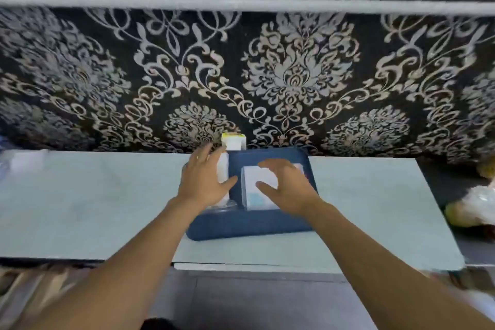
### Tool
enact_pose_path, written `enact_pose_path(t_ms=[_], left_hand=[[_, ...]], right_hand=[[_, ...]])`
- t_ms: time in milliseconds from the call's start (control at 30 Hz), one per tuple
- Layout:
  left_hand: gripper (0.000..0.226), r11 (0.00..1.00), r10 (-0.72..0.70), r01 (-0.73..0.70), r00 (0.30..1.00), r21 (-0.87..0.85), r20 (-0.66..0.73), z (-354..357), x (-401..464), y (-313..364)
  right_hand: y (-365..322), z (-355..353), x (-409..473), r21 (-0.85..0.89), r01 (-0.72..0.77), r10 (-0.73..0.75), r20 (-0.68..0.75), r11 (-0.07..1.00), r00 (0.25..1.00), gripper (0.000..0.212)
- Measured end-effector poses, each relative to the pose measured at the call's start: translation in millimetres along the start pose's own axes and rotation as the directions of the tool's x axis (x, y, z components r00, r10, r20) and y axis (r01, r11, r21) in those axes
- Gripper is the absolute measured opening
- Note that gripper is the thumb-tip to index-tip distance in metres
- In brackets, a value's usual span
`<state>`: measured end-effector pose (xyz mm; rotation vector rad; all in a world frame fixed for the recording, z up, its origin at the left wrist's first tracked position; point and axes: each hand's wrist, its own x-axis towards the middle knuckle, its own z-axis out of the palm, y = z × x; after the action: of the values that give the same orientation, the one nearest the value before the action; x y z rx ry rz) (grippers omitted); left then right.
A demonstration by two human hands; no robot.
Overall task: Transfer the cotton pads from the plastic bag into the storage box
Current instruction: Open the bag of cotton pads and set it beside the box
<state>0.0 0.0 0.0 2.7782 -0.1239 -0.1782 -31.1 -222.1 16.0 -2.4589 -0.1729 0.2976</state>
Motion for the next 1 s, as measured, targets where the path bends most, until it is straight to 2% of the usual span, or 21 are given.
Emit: enact_pose_path(t_ms=[100,233,300,433,500,567,633,667,733,767,867,933,1000], left_hand=[[0.103,0.988,-0.091,0.090,0.996,0.128,0.008,57.5,11.6,-38.0],[0.101,0.994,-0.100,0.096,0.992,-0.052,-0.073,106.0,10.0,-65.2],[0.097,0.989,-0.108,0.091,0.983,-0.116,-0.147,113.1,13.6,-66.8],[0.083,0.934,-0.235,0.148,0.939,-0.326,-0.249,111.7,10.8,-66.5],[0.074,0.838,-0.338,0.201,0.921,-0.507,-0.193,101.2,3.8,-65.9],[0.066,0.619,-0.416,0.241,0.908,-0.748,-0.052,84.5,-10.4,-62.2],[0.058,0.335,-0.372,0.287,0.915,-0.898,0.154,70.4,-17.7,-54.8],[0.053,0.251,-0.291,0.287,0.933,-0.925,0.211,61.6,-21.6,-49.0],[0.046,0.220,-0.178,0.231,0.965,-0.948,0.194,46.0,-26.5,-34.5],[0.046,0.230,-0.186,0.203,0.969,-0.952,0.161,41.9,-28.2,-27.8],[0.064,0.185,-0.269,0.200,0.952,-0.962,0.147,45.4,-27.8,-17.7],[0.077,0.160,-0.367,0.220,0.918,-0.962,0.149,53.4,-24.9,-15.8],[0.084,0.220,-0.464,0.206,0.882,-0.953,0.084,54.5,-33.6,-5.6]], right_hand=[[44.8,71.8,18.3,-0.208,0.212,-0.214,0.010,0.955,0.977,0.061],[77.8,119.3,25.7,-0.448,0.307,-0.386,-0.095,0.839,0.917,0.062],[81.5,123.9,27.4,-0.518,0.273,-0.404,-0.158,0.811,0.901,0.062],[74.9,125.4,27.8,-0.487,0.185,-0.318,-0.206,0.854,0.926,0.069],[59.9,123.6,20.3,-0.402,0.173,-0.277,-0.217,0.899,0.936,0.063],[31.4,127.0,0.1,-0.200,0.154,-0.211,-0.307,0.968,0.928,0.059],[-0.7,131.8,-12.6,0.125,0.123,-0.075,-0.331,0.985,0.941,0.050],[-15.9,132.1,-17.8,0.286,0.139,-0.036,-0.336,0.948,0.941,0.043],[-33.3,127.0,-24.0,0.424,0.227,-0.027,-0.428,0.877,0.903,0.026],[-37.6,122.5,-26.1,0.446,0.268,-0.029,-0.474,0.854,0.880,0.023],[-40.6,114.2,-36.9,0.516,0.329,-0.031,-0.503,0.791,0.864,0.025],[-35.6,117.0,-39.9,0.579,0.316,-0.032,-0.445,0.751,0.895,0.026],[-30.5,125.4,-34.0,0.631,0.271,-0.022,-0.373,0.727,0.927,0.023]])
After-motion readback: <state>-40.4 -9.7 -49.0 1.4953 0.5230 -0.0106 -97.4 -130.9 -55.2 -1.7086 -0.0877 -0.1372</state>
